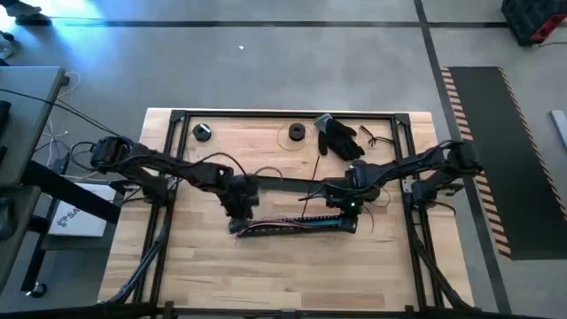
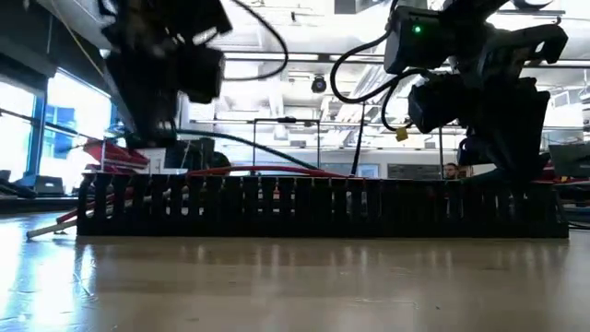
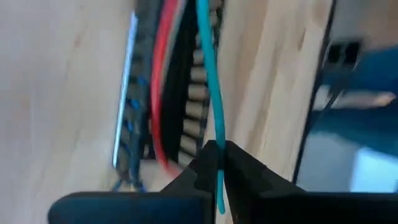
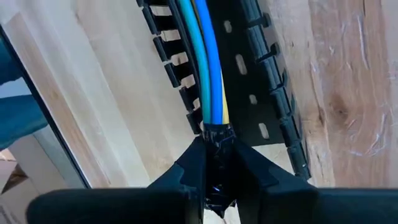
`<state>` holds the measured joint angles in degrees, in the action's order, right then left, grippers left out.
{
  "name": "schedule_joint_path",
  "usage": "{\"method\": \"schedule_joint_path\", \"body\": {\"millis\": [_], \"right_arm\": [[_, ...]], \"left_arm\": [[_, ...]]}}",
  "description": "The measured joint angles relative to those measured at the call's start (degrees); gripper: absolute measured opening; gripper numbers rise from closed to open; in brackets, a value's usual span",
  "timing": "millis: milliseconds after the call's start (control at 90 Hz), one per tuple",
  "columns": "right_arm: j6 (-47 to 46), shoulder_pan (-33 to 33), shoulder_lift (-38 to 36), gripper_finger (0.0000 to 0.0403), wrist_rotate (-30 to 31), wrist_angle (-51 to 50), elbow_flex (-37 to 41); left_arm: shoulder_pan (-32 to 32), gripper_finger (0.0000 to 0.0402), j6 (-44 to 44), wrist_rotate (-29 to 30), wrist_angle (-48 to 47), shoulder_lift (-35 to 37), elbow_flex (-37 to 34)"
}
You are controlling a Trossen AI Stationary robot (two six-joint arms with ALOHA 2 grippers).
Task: Ziptie cables
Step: Put the ziptied cables into the black cable duct
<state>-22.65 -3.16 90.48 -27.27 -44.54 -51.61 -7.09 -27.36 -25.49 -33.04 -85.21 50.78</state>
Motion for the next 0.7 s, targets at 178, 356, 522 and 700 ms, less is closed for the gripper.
{"method": "schedule_joint_path", "body": {"millis": [178, 356, 522, 700], "right_arm": [[-0.5, 0.0, 0.0, 0.0032, 0.2, 2.6, -0.2], [-2.9, 0.0, 0.0, 0.0032, 0.2, 4.8, -0.2], [-3.0, -0.3, 0.0, 0.0032, 0.2, 4.7, -0.2], [-3.5, -0.3, 0.0, 0.0032, -0.3, 1.1, -0.1]], "left_arm": [[-4.3, 0.0000, -1.2, 9.7, -5.7, 0.0, -1.5], [-5.9, 0.0000, -3.9, 16.8, -6.1, 0.0, -2.6], [-5.9, 0.0012, -4.3, 21.4, -7.8, 0.0, -2.6], [-5.8, 0.0053, -4.6, 21.3, -13.7, -0.1, -2.8]]}}
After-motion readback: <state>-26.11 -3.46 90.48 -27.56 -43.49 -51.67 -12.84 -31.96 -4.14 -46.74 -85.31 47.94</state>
